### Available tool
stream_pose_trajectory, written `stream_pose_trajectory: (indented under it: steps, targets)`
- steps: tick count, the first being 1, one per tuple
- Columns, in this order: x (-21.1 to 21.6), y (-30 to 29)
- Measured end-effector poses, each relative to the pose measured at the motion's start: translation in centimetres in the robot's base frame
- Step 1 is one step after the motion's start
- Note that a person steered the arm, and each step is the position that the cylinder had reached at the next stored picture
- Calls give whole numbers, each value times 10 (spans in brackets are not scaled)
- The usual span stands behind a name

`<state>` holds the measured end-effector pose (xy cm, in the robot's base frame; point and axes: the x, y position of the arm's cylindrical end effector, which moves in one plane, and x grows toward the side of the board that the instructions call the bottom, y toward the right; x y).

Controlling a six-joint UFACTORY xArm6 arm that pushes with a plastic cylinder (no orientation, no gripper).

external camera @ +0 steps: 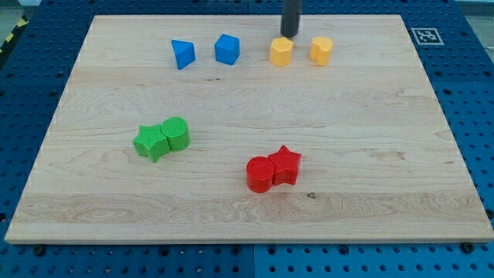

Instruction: Place the yellow blocks horizontal to each other

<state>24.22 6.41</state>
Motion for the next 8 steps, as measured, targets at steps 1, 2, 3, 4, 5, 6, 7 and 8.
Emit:
stream_pose_trajectory:
  steps: [1,2,3,4,5,6,7,8]
  targets:
    - [7,-1]
    - [17,-1]
    - [25,-1]
    - [30,-1]
    - [30,-1]
    - [12,8]
    - [10,29]
    - [11,48]
